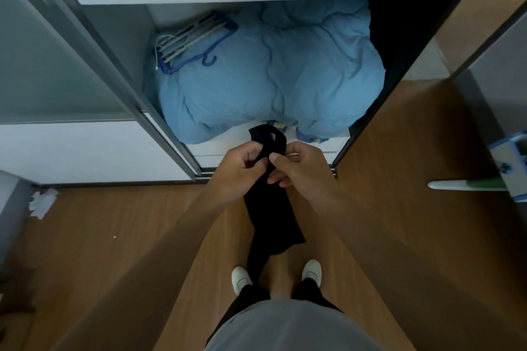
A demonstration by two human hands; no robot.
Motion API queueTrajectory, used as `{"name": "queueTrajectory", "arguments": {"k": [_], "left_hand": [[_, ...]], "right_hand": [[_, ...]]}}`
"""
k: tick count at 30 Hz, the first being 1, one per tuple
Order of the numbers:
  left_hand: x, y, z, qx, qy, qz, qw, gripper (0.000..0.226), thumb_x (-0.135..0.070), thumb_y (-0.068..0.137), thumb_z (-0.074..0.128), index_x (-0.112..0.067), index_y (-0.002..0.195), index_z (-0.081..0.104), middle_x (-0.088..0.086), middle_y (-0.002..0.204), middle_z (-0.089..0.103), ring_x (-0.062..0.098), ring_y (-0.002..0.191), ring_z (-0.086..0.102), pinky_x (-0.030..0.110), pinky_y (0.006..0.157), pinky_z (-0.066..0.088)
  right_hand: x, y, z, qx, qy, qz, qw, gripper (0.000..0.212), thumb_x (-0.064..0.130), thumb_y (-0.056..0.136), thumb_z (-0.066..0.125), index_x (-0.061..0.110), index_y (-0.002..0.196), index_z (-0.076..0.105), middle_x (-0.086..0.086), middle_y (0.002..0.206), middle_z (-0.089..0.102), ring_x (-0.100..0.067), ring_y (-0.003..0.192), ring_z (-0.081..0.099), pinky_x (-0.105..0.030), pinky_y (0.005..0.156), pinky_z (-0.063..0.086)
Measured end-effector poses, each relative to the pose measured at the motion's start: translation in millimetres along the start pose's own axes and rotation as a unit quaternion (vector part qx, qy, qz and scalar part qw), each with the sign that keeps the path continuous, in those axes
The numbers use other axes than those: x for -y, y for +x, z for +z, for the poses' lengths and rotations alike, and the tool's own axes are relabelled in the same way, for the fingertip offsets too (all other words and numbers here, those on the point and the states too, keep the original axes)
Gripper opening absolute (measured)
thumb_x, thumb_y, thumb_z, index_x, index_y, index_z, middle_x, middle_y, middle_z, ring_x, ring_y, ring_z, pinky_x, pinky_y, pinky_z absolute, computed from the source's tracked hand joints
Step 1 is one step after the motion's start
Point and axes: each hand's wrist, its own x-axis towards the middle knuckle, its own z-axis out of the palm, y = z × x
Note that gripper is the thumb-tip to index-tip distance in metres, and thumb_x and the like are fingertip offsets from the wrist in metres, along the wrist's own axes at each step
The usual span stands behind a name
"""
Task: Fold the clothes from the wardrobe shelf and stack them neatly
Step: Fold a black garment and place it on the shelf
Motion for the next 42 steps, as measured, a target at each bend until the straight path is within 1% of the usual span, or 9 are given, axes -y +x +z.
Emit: {"name": "queueTrajectory", "arguments": {"k": [4, 8, 13, 16, 19, 25, 31, 36, 42], "left_hand": [[1.4, -2.9, -1.2, 0.021, -0.004, 0.014, 1.0, 0.028, 0.0, 0.095, 0.057, -0.02, 0.076, 0.063, -0.018, 0.067, 0.061, -0.004, 0.066, 0.055, 0.01, 0.063, 0.04], [9.5, -2.7, 0.4, 0.044, -0.002, 0.007, 0.999, 0.011, -0.015, 0.09, 0.07, -0.006, 0.089, 0.064, 0.006, 0.079, 0.065, 0.018, 0.072, 0.06, 0.025, 0.064, 0.046], [9.6, 5.3, 4.6, 0.021, 0.065, 0.011, 0.998, 0.023, -0.017, 0.087, 0.072, -0.016, 0.074, 0.053, -0.009, 0.062, 0.05, 0.001, 0.056, 0.043, 0.018, 0.053, 0.033], [5.5, 5.9, 3.2, 0.039, 0.054, 0.027, 0.997, 0.01, -0.013, 0.087, 0.066, -0.012, 0.08, 0.06, 0.003, 0.07, 0.062, 0.003, 0.061, 0.051, 0.022, 0.056, 0.04], [-5.1, 4.3, 1.2, 0.03, 0.002, 0.03, 0.999, 0.025, -0.004, 0.084, 0.062, -0.027, 0.073, 0.058, -0.019, 0.062, 0.06, -0.005, 0.057, 0.051, 0.01, 0.054, 0.037], [-13.9, 7.0, -12.0, 0.065, 0.029, 0.037, 0.997, 0.024, -0.005, 0.083, 0.059, -0.027, 0.076, 0.066, -0.019, 0.063, 0.06, -0.001, 0.058, 0.052, 0.017, 0.054, 0.04], [-29.2, 0.1, -17.0, 0.118, 0.011, 0.039, 0.992, 0.041, -0.005, 0.084, 0.051, -0.042, 0.076, 0.067, -0.024, 0.065, 0.062, -0.005, 0.059, 0.054, 0.01, 0.055, 0.038], [-32.6, -6.7, -19.4, 0.15, -0.001, 0.048, 0.988, 0.039, 0.009, 0.091, 0.047, -0.024, 0.085, 0.067, -0.022, 0.07, 0.063, -0.005, 0.066, 0.056, 0.01, 0.062, 0.039], [-31.5, -10.7, -17.9, 0.089, -0.006, 0.047, 0.995, 0.023, 0.003, 0.098, 0.046, -0.008, 0.099, 0.066, -0.016, 0.079, 0.066, -0.002, 0.074, 0.059, 0.011, 0.066, 0.042]], "right_hand": [[-4.3, 1.0, 2.8, -0.029, 0.025, 0.018, 0.999, 0.016, 0.019, 0.093, 0.068, 0.005, 0.09, 0.062, -0.006, 0.074, 0.073, -0.011, 0.066, 0.07, -0.02, 0.058, 0.051], [-7.0, 4.2, 4.5, -0.061, 0.036, 0.032, 0.997, 0.017, 0.023, 0.088, 0.074, 0.009, 0.08, 0.067, -0.005, 0.074, 0.07, -0.009, 0.069, 0.067, -0.023, 0.069, 0.057], [-10.3, 2.6, 5.5, -0.071, 0.028, 0.027, 0.997, 0.018, 0.029, 0.089, 0.072, 0.014, 0.079, 0.073, -0.005, 0.082, 0.073, -0.007, 0.076, 0.068, -0.029, 0.081, 0.059], [-10.7, -1.9, 1.4, -0.066, -0.014, -0.023, 0.997, 0.014, 0.031, 0.092, 0.068, 0.022, 0.082, 0.073, 0.002, 0.083, 0.072, -0.007, 0.082, 0.068, -0.036, 0.087, 0.059], [-10.6, -5.4, -0.9, -0.056, -0.051, -0.082, 0.994, 0.009, 0.026, 0.095, 0.064, 0.028, 0.092, 0.073, 0.006, 0.096, 0.07, -0.01, 0.095, 0.066, -0.038, 0.093, 0.055], [-11.5, -5.0, -19.2, -0.074, -0.19, -0.256, 0.945, 0.007, 0.013, 0.09, 0.069, 0.009, 0.095, 0.07, 0.004, 0.104, 0.063, -0.006, 0.103, 0.057, -0.014, 0.09, 0.043], [-5.6, 0.2, -37.4, 0.041, -0.253, -0.286, 0.923, 0.025, 0.017, 0.086, 0.075, 0.01, 0.103, 0.059, 0.0, 0.123, 0.064, -0.019, 0.125, 0.053, -0.048, 0.107, 0.04], [3.6, -1.5, -37.6, 0.073, -0.228, -0.284, 0.928, 0.028, 0.019, 0.085, 0.076, 0.01, 0.101, 0.054, 0.0, 0.128, 0.063, -0.008, 0.141, 0.039, -0.05, 0.115, 0.032], [15.3, -4.5, -33.3, 0.066, -0.238, -0.292, 0.924, 0.018, 0.017, 0.086, 0.072, 0.012, 0.091, 0.055, 0.0, 0.087, 0.063, -0.019, 0.088, 0.063, -0.049, 0.086, 0.049]]}}
